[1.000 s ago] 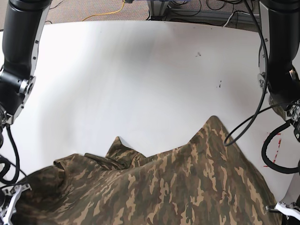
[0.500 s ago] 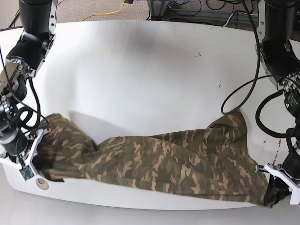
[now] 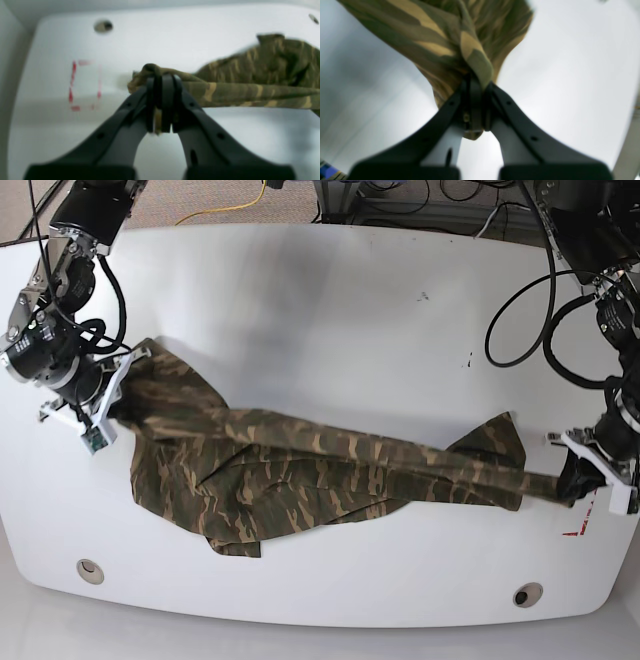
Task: Layout the t-shirt on the table in an organized manner, then fold the t-shirt properly
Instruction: 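Lower the shirt onto the table, dragging it flat with both grippers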
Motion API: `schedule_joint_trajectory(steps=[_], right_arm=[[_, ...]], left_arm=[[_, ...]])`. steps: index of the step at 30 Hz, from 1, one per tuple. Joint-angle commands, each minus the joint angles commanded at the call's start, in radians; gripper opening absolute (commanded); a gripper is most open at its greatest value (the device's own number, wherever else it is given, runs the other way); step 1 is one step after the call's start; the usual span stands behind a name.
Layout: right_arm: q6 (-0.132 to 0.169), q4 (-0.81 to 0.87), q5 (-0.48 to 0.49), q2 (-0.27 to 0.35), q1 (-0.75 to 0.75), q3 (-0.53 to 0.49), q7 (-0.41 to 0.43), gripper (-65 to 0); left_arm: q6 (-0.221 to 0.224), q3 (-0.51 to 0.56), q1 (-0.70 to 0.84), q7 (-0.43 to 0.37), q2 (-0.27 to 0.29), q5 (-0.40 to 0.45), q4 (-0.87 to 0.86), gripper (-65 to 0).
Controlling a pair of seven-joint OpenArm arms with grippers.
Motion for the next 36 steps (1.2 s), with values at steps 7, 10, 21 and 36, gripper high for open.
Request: schedule_joint_trajectory(steps=[7,10,21,36], right_arm=[[0.0,0.0,0.074,-0.028,-0.147,-0.002,0.0,-65.0],[0.0,0.0,0.092,-0.029,-0.189,-0.002,0.0,-65.0],[0.0,0.0,0.1,-0.057,-0.299,-0.008,0.0,-65.0],[0.0,-0.002,0.098,-0.057,-0.416,-0.008,0.0,-65.0]], left_arm=[[0.0,-0.08,0.201,0.0,0.0,-0.044,0.0,-64.7],[0.0,-0.1,0.278,0.0,0.0,-0.061,0.0,-64.7],[0.0,-0.126,0.485,0.0,0.005,-0.087,-0.002,-65.0],[0.002,-0.13,0.632,-0.002,0.0,-0.081,-0.005,-65.0]])
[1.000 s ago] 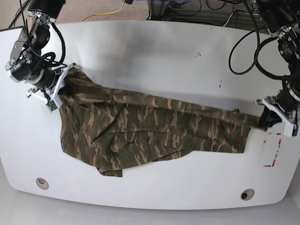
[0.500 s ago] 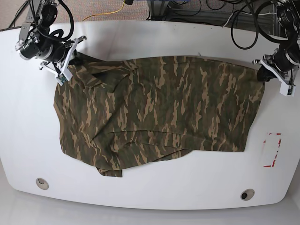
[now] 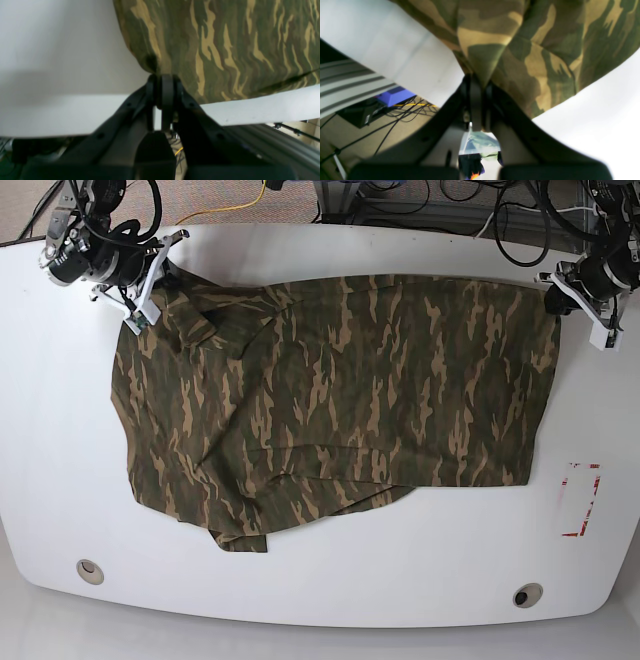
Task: Layout the t-shirt on the table in an organized manner, then fold the t-shirt properly
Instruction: 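Lower the shirt onto the table, dragging it flat with both grippers, then open both grippers and release the shirt edge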
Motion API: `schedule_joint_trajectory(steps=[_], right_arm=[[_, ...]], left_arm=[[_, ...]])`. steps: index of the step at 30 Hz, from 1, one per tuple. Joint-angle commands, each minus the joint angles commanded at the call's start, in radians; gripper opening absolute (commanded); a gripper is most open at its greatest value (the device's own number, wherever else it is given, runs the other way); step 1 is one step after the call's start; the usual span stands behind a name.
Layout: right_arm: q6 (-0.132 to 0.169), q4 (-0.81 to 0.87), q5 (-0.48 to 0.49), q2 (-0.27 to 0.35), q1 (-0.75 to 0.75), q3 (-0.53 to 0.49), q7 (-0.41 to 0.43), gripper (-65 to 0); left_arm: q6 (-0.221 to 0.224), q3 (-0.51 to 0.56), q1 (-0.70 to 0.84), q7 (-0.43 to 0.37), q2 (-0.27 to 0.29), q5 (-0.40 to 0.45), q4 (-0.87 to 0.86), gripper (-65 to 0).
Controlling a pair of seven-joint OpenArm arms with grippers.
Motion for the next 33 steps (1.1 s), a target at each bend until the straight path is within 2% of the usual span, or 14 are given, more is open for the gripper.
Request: schedule_joint_trajectory(steps=[11,14,17,20,22,24,27,28,29,31,33], right_arm=[[0.0,-0.003,0.0,0.0,-0.035,-0.002,0.0,-64.8],[0.0,-0.005,0.0,0.002,-0.035,-0.002,0.0,-61.8],[0.0,-0.005,-0.002,0.002,-0.035,-0.002,0.0,-50.3],[0.0,-0.005,-0.002,0.0,-0.032,-0.002,0.0,-33.6],[0.0,-0.005,-0.002,0.0,-0.031,-0.002,0.0,-25.8],[0.0,-0.005,0.0,0.0,-0.029,-0.002,0.0,-20.3],[0.0,-0.005,0.005,-0.002,-0.029,-0.002,0.0,-12.8],[0.0,-0.005,0.005,-0.006,-0.026,-0.002,0.0,-10.8],[0.0,-0.005,0.005,-0.011,-0.023,-0.002,0.0,-10.1],[0.0,-0.003,0.0,-0.026,-0.012,0.0,0.0,-9.0],[0.0,-0.003,0.002,-0.029,-0.006,0.0,0.0,-8.7]], left_arm=[[0.0,-0.038,0.026,0.0,0.0,0.091,0.0,-64.7],[-0.002,-0.038,0.026,0.0,0.0,0.091,0.0,-64.6],[-0.002,-0.038,0.026,0.0,0.0,0.091,0.002,-64.6],[-0.002,-0.037,0.026,0.0,0.0,0.095,0.0,-64.4],[-0.002,-0.035,0.026,0.002,0.0,0.095,0.0,-63.7],[-0.002,-0.034,0.028,0.002,0.0,0.095,0.0,-60.4],[-0.002,-0.034,0.029,0.002,0.0,0.097,-0.002,-48.5],[-0.002,-0.034,0.029,0.002,0.0,0.097,-0.002,-41.7],[-0.002,-0.034,0.029,0.002,0.0,0.097,-0.002,-38.9],[-0.002,-0.038,0.029,0.002,0.0,0.097,-0.002,-28.9],[0.0,-0.038,0.029,0.002,0.0,0.097,-0.002,-24.4]])
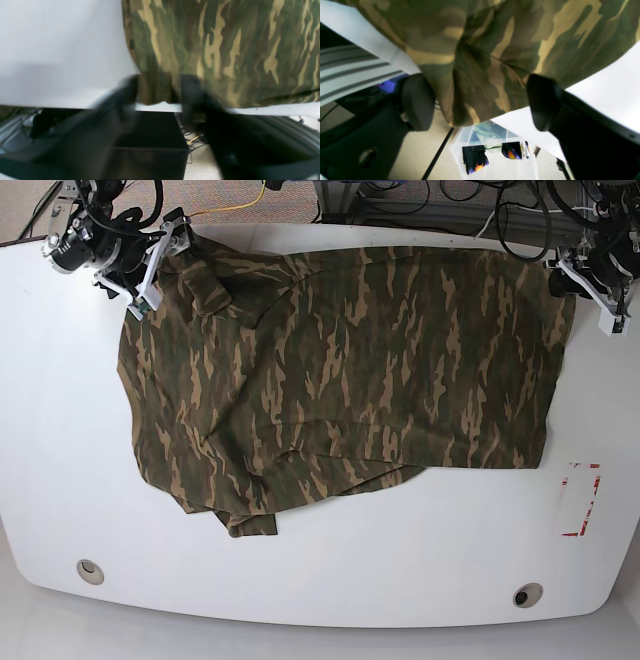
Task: Layout the t-shirt on the table in an organized manner, then fold the t-shirt properly
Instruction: 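Open both grippers and release the shirt edge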
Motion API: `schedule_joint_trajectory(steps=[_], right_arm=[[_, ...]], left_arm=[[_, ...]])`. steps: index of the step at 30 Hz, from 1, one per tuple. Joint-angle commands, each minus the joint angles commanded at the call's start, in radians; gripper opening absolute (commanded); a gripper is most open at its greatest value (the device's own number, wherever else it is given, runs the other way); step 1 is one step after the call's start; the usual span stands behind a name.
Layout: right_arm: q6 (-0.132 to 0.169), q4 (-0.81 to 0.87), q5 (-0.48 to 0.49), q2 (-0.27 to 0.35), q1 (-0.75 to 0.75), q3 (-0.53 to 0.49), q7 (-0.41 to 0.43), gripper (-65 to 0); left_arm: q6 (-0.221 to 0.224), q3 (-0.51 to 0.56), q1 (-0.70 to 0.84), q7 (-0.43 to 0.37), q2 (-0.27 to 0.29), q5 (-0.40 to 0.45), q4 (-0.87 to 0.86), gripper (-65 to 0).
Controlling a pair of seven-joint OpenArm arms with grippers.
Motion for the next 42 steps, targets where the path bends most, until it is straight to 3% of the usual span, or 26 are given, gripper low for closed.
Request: schedule_joint_trajectory(steps=[8,13,19,25,27,35,38,42], right_arm=[[0.0,0.0,0.0,-0.005,0.015,0.0,0.0,-8.7],[0.0,0.0,0.005,-0.005,0.032,0.002,0.0,-8.7],[0.0,0.0,0.006,-0.006,0.037,0.002,0.0,-8.7],[0.0,0.0,0.005,-0.054,0.031,0.002,0.0,-9.4],[0.0,0.0,0.002,-0.06,0.028,0.002,0.0,-11.7],[0.0,0.0,0.002,-0.078,0.018,0.002,0.0,-46.8],[0.0,0.0,0.002,-0.078,0.015,0.002,0.0,-56.6],[0.0,0.0,0.005,-0.081,0.014,0.002,0.0,-54.4]], left_arm=[[0.0,0.0,-0.003,0.002,-0.003,0.0,0.0,-22.9],[0.0,0.0,-0.014,-0.005,-0.066,-0.008,0.002,-22.9],[0.0,-0.002,-0.084,0.002,-0.072,-0.005,0.002,-23.1],[0.0,-0.002,-0.106,0.002,-0.08,-0.002,0.002,-23.3],[0.0,-0.002,-0.11,0.002,-0.083,0.0,0.0,-23.3],[0.0,0.008,-0.11,-0.003,-0.081,0.0,-0.002,-23.5],[0.0,0.008,-0.106,-0.003,-0.078,-0.003,-0.003,-23.3],[0.0,0.003,-0.109,-0.005,-0.075,-0.006,-0.003,-23.1]])
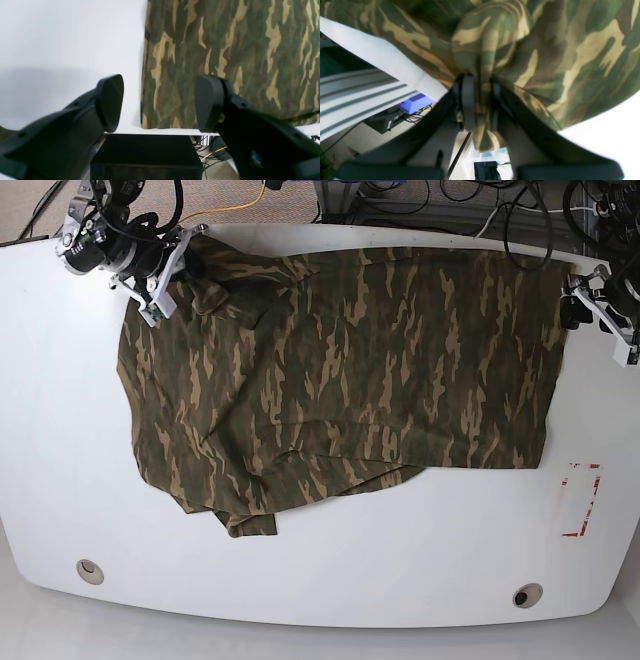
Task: Layout the t-shirt on the table in an organized manner, then fold the t-shirt properly
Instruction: 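Open both grippers and release the shirt edge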
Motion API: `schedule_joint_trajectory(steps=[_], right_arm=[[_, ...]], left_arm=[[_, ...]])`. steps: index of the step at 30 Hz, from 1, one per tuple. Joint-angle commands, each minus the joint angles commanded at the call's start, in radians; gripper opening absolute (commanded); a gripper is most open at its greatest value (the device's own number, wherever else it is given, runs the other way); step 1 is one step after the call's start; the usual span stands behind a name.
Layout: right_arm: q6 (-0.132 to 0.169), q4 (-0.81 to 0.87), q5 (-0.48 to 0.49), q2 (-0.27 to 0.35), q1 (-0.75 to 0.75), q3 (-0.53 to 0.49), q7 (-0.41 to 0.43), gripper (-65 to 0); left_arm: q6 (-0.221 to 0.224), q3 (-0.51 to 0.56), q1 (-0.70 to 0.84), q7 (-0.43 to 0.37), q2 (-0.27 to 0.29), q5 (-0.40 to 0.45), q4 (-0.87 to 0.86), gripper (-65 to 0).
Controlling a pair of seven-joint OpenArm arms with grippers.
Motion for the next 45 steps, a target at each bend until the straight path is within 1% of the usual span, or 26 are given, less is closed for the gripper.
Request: schedule_joint_trajectory(steps=[2,3,4,6,9,15,19,21,23,25,26,27,28,29,30,32,33,36,42,45], right_arm=[[0.0,0.0,-0.003,0.0,0.0,0.0,0.0,-52.0],[0.0,0.0,-0.003,0.0,0.0,0.0,0.0,-52.2],[0.0,0.0,-0.003,0.0,0.0,0.0,0.0,-53.0],[0.0,0.0,0.0,0.0,0.0,0.0,0.0,-56.6],[0.0,0.0,0.0,0.0,0.0,0.0,0.0,-59.5],[0.0,0.0,0.0,0.0,-0.002,0.0,0.0,-59.3],[0.0,0.0,0.0,-0.002,-0.002,0.0,0.0,-58.0],[0.0,0.0,0.002,-0.002,-0.002,0.0,0.0,-53.6],[0.0,0.0,0.002,-0.002,-0.002,0.0,0.0,-46.5],[0.0,0.002,0.002,-0.002,-0.002,0.003,0.0,-34.6],[0.0,0.002,0.002,-0.002,-0.002,0.005,0.0,-31.2],[0.0,0.003,0.002,-0.002,-0.002,0.005,0.0,-22.7],[0.0,0.003,0.002,-0.002,-0.002,0.005,0.0,-17.0],[0.0,0.003,0.002,-0.002,-0.002,0.005,0.0,-14.7],[0.0,0.003,0.002,-0.002,-0.002,0.005,0.0,-9.8],[0.0,0.005,0.002,-0.002,-0.002,0.005,0.0,-6.5],[0.0,0.005,0.003,-0.002,-0.002,0.005,0.0,-6.0],[0.0,0.005,0.02,-0.002,0.0,0.005,0.0,-6.0],[0.0,0.005,0.101,0.005,0.006,0.005,0.0,-6.0],[0.0,0.005,0.107,0.005,0.006,0.005,0.0,-6.0]], left_arm=[[-0.002,-0.005,-0.003,0.0,0.018,0.0,0.0,-23.1],[-0.002,-0.005,-0.006,0.0,0.021,0.0,0.0,-23.1],[-0.002,-0.005,-0.014,0.0,0.025,-0.002,0.0,-23.1],[-0.002,-0.005,-0.028,0.0,0.026,0.0,0.0,-23.1],[-0.002,-0.002,-0.032,0.0,0.035,0.005,0.0,-23.2],[-0.002,-0.005,-0.038,-0.006,0.055,0.005,0.0,-23.2],[-0.002,-0.005,-0.038,-0.046,0.055,-0.002,0.0,-23.2],[-0.002,-0.003,-0.038,-0.063,0.055,-0.002,0.0,-23.2],[-0.002,-0.003,-0.038,-0.072,0.055,-0.002,0.0,-23.2],[-0.002,0.002,-0.051,-0.083,0.055,-0.003,0.0,-23.2],[-0.002,0.002,-0.06,-0.083,0.057,-0.003,0.0,-23.2],[-0.002,0.002,-0.081,-0.081,0.057,-0.003,0.0,-23.2],[-0.002,0.002,-0.1,-0.081,0.058,-0.002,0.0,-23.2],[-0.002,0.002,-0.106,-0.08,0.06,-0.002,0.0,-23.2],[-0.002,0.002,-0.12,-0.08,0.068,-0.002,0.0,-23.2],[-0.002,-0.003,-0.133,-0.08,0.078,-0.002,0.0,-23.2],[-0.002,-0.003,-0.144,-0.08,0.083,-0.002,0.0,-23.3],[-0.002,-0.002,-0.161,-0.08,0.083,-0.002,0.0,-23.3],[0.0,0.0,-0.163,-0.078,0.089,0.0,0.0,-23.3],[0.0,-0.003,-0.153,-0.078,0.089,0.0,0.0,-23.3]])
